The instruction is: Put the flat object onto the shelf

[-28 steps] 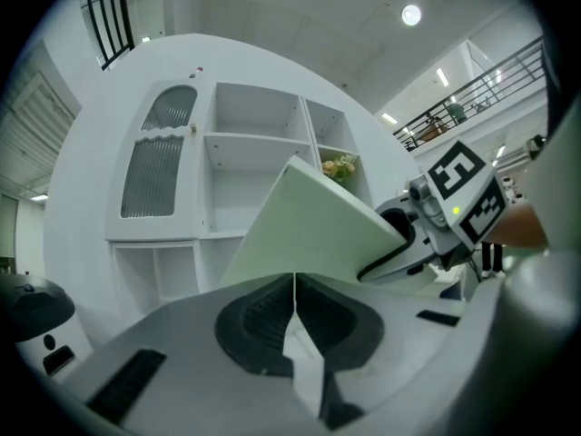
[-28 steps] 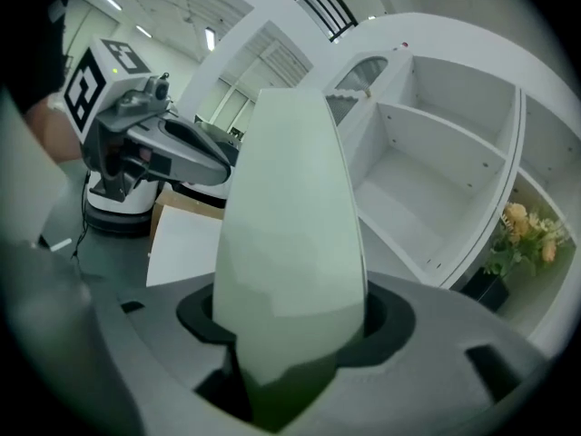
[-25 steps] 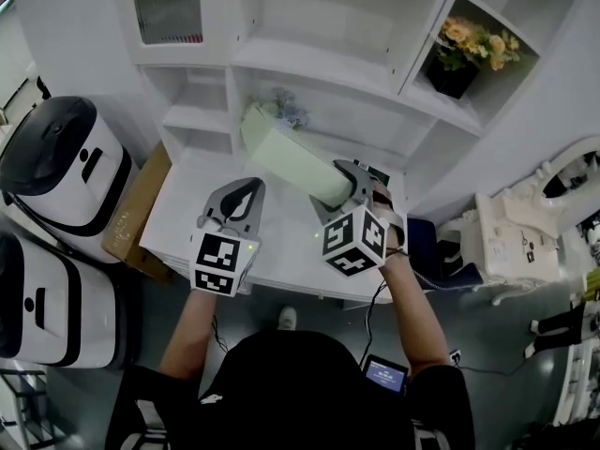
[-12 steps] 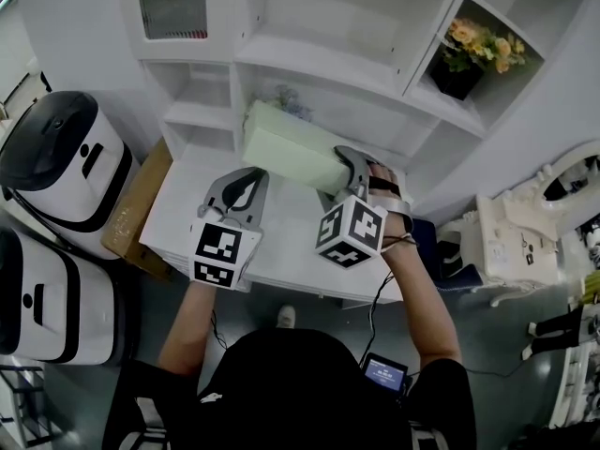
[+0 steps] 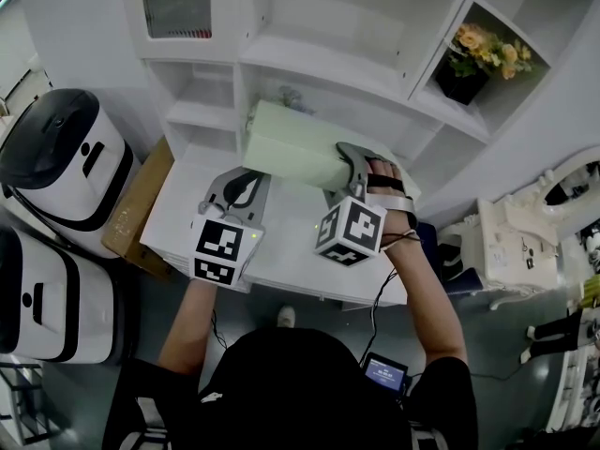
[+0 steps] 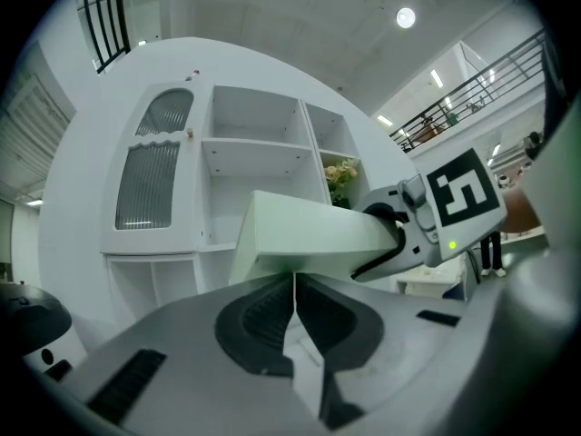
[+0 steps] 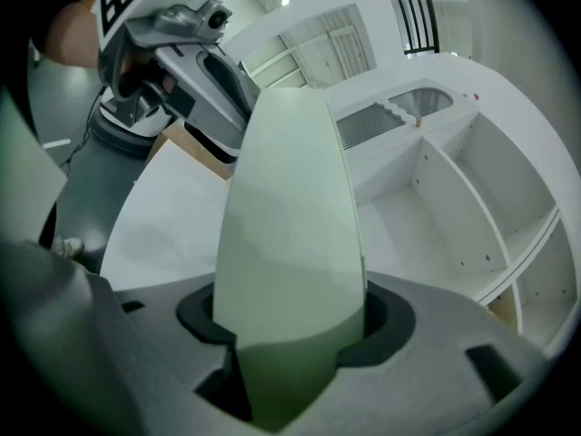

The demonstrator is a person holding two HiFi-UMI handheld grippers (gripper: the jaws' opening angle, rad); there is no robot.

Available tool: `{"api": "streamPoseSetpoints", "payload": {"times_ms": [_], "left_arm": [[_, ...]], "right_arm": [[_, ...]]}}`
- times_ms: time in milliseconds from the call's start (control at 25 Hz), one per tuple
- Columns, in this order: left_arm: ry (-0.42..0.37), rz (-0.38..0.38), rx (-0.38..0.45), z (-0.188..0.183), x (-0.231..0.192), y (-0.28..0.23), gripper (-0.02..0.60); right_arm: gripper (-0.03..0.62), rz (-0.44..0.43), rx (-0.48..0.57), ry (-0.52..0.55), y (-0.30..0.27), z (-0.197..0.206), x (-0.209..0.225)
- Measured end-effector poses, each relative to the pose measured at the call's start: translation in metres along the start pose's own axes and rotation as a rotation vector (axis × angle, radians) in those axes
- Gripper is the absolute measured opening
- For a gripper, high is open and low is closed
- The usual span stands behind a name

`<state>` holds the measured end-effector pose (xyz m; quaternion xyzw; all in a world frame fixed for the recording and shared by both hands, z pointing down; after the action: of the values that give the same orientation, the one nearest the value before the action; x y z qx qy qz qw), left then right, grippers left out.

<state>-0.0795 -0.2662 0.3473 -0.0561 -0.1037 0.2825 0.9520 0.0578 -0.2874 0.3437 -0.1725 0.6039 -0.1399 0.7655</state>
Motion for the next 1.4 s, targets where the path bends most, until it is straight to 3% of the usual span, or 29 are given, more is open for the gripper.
{"api": "streamPoseSetpoints", "payload": {"times_ms": [320, 920, 1400], "left_arm": [[0.004, -0.001, -0.005, 0.002, -0.004, -0.001, 0.009], [-0.087, -0.009, 0.072, -0.035, -0.010, 0.003, 0.009], [-0.083, -0.037, 0.104, -0.048, -0.015, 0.009, 0.009]], "right_arm": [[0.265, 0.039, -0.011, 0.073, -0.001, -0.005, 0.007], [0.267, 0.125, -0.015, 0.115, 0.019, -0.011, 0.046], [0.267, 0.165, -0.008, 0.155, 0.029, -0.018, 0.061]]}}
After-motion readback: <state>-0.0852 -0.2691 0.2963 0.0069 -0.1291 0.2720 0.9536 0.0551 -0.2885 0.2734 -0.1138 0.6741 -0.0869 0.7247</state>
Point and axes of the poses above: the fingertips, and each gripper's own axes: y backward along the fingers, x to its right, z out of its underside, the point moved 5 cm from there along y, backward along the fingers, and after that the axes turned 8 degrees about -x, right-handed, at the moved point
